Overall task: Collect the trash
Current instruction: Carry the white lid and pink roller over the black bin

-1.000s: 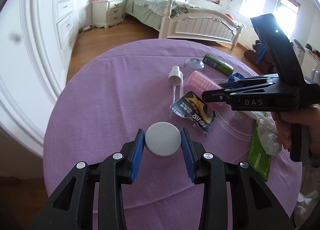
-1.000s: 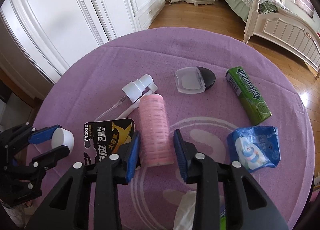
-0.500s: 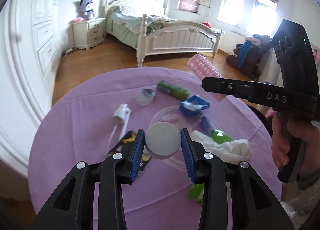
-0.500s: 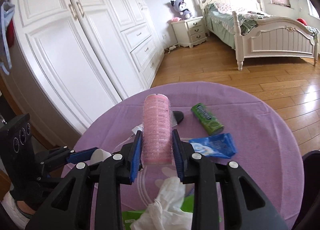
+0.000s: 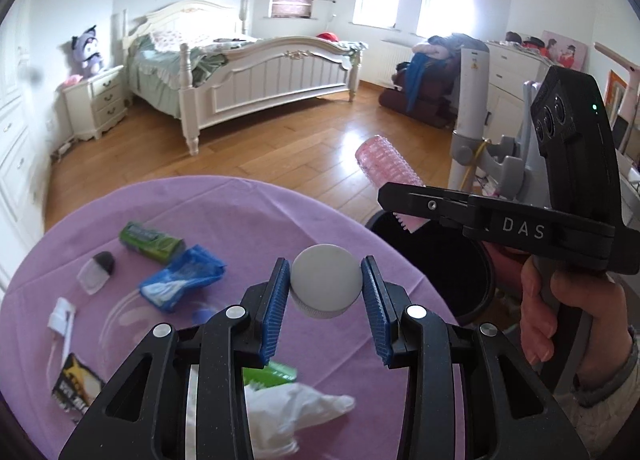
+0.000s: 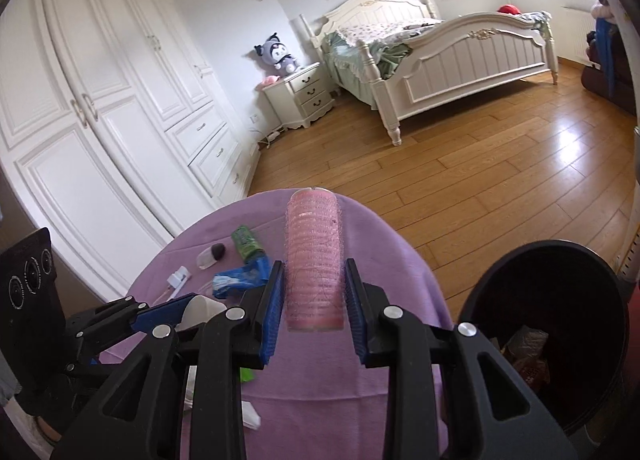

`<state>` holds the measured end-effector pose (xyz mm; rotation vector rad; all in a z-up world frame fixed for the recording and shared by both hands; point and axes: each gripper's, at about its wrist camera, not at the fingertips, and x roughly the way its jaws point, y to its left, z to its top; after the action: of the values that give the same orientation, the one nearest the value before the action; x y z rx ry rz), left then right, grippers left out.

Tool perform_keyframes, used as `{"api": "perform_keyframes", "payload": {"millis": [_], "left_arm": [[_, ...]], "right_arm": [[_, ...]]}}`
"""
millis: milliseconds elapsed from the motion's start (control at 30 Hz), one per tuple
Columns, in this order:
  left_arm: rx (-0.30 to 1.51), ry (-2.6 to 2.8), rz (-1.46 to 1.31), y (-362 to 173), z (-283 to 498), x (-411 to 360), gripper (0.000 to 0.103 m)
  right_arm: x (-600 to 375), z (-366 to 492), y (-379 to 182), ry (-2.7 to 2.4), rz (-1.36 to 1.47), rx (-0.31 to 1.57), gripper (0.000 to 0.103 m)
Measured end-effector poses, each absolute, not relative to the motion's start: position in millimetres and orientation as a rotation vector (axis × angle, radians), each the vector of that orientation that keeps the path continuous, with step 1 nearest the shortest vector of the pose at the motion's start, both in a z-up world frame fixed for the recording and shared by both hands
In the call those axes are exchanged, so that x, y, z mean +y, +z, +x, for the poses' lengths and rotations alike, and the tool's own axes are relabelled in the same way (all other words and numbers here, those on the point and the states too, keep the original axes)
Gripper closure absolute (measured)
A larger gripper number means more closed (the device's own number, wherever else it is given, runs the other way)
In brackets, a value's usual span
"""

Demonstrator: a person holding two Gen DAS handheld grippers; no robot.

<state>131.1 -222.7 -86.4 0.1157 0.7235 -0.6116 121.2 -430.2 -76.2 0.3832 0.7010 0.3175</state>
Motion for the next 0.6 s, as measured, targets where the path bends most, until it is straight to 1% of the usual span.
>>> {"api": "perform_keyframes", "payload": {"millis": [233, 600], "left_arm": [[0.76, -0.686, 0.126, -101.0, 143.5, -294.5, 0.065], [0.836, -0.765, 0.127, -129.2, 174.1, -377.4, 0.065]], "right_arm": [[-499.6, 103.9, -114.0, 0.199, 0.5, 0.715, 0.074], [-567.7, 99.8, -158.9, 0.095, 0.631, 0.73, 0.074]]}}
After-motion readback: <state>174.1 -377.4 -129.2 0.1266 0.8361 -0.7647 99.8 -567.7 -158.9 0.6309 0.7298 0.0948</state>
